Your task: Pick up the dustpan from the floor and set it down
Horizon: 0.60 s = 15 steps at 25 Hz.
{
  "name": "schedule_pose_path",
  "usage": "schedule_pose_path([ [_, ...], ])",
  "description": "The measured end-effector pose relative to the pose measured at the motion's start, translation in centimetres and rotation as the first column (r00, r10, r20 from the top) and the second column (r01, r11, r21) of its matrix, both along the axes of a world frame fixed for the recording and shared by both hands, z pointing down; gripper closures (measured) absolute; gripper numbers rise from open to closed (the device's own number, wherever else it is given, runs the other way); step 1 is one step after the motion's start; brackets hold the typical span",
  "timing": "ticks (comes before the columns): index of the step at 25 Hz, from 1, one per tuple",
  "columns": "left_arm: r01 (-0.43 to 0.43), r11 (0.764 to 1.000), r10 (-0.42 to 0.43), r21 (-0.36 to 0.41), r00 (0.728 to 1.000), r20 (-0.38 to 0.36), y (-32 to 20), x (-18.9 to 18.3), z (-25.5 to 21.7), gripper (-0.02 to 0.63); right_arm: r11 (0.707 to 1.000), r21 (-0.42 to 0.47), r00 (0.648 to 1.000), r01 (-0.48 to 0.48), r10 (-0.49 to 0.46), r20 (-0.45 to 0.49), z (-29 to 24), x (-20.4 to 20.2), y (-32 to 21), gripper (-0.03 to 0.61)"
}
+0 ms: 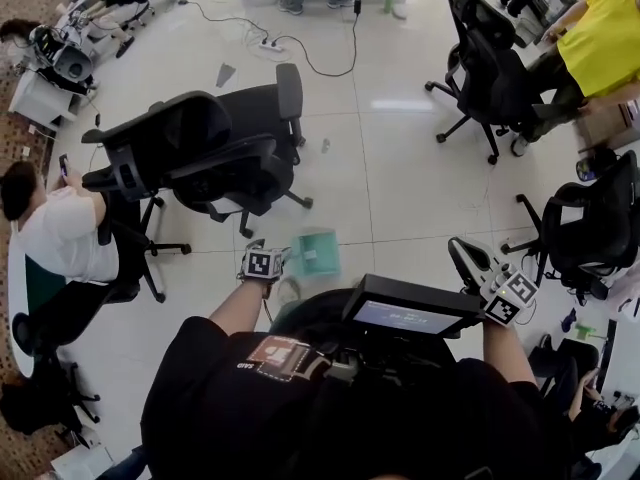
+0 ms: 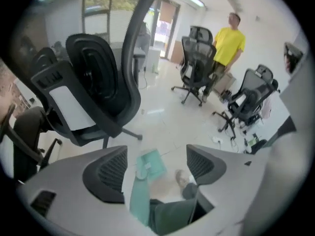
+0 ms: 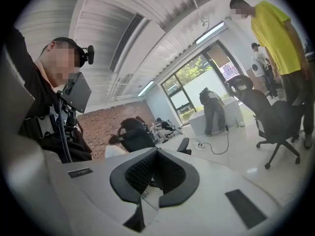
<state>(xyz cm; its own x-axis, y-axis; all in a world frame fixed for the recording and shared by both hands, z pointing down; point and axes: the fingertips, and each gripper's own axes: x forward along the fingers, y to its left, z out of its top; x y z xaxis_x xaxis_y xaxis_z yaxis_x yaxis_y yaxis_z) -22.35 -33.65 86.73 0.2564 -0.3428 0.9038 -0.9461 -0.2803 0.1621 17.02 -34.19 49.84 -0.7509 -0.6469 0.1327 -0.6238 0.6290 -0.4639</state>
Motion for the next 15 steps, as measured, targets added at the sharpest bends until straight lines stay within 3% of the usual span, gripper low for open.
schedule_pose_path([
  [3,0.127,0.975,-0.082,0.182,0.968,-0.236,-0.4,2.5,-7.6,0.210,0.999,0.038,0.999,0.032,-0.033,0.022,-1.8,1.8,0.7,0.568],
  [6,0.245,0.922,-0.094,0.301,0.893,-0.440,1.1,4.8,-15.5,0.274,0.995,0.065,0.996,0.072,-0.076,0.055,-3.4,3.3,1.8,0.569],
  [9,0.343,0.841,-0.035,0.419,0.807,-0.590,3.0,7.0,-23.3,0.415,0.988,0.085,0.988,0.128,-0.135,0.082,-4.3,3.4,2.5,0.569],
  [13,0.454,0.723,0.049,0.521,0.718,-0.694,6.9,7.5,-31.7,0.586,0.965,0.121,0.966,0.231,-0.243,0.091,-5.4,1.2,4.1,0.569],
  [15,0.514,0.678,0.066,0.526,0.670,-0.739,9.0,6.2,-34.6,0.611,0.952,0.145,0.953,0.271,-0.286,0.097,-6.4,-0.7,4.9,0.568],
])
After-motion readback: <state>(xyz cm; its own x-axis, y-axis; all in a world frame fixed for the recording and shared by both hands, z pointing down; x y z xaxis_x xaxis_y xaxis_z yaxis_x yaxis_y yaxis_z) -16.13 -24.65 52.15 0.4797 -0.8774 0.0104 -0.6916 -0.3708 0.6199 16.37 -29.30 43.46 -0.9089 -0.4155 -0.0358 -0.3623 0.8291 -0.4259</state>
